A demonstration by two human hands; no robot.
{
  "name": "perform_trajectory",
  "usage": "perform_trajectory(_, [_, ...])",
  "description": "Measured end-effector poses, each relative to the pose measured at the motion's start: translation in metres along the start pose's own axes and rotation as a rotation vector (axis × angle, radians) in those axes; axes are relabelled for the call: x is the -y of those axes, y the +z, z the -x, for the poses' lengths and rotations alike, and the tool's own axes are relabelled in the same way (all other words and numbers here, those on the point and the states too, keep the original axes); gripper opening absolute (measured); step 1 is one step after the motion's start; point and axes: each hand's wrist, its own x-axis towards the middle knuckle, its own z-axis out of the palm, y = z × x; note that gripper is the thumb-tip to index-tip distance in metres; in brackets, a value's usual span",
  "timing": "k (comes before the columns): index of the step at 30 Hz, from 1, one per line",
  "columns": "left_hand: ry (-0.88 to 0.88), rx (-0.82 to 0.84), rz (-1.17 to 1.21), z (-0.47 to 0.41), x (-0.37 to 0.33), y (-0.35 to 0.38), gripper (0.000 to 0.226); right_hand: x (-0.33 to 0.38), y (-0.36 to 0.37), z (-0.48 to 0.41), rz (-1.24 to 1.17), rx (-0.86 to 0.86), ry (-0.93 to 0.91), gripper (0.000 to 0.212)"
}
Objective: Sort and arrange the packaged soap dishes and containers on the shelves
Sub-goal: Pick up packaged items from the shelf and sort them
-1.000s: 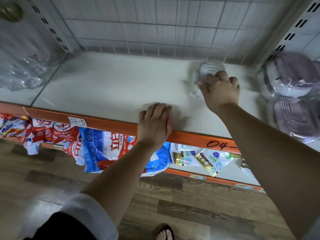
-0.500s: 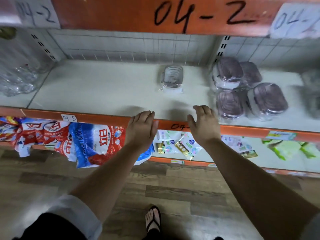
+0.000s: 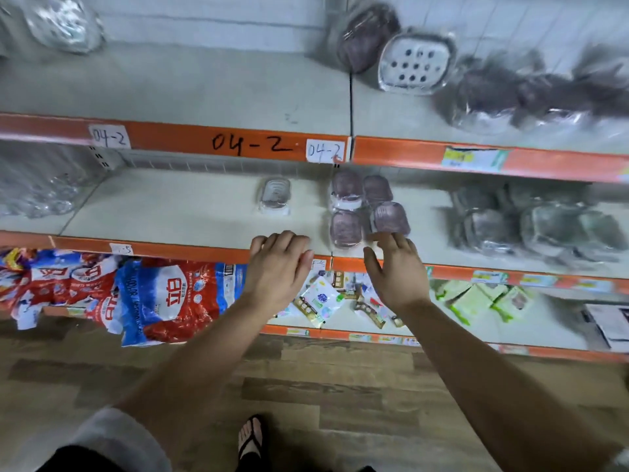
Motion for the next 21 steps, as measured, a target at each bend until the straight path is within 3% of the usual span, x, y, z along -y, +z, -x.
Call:
perform_trajectory(11, [0.057, -0.236, -0.040, -0.061, -0.120, -0.060, 0.045, -0.057, -0.148, -0.022, -0.036, -0.178, -0.089, 0.023])
perform_trajectory(21, [0.087, -0.257, -0.025, -0.122, -0.161, -0.085, 0.056, -0.090, -0.199, -0.063, -0.025, -0.255, -0.116, 0.021])
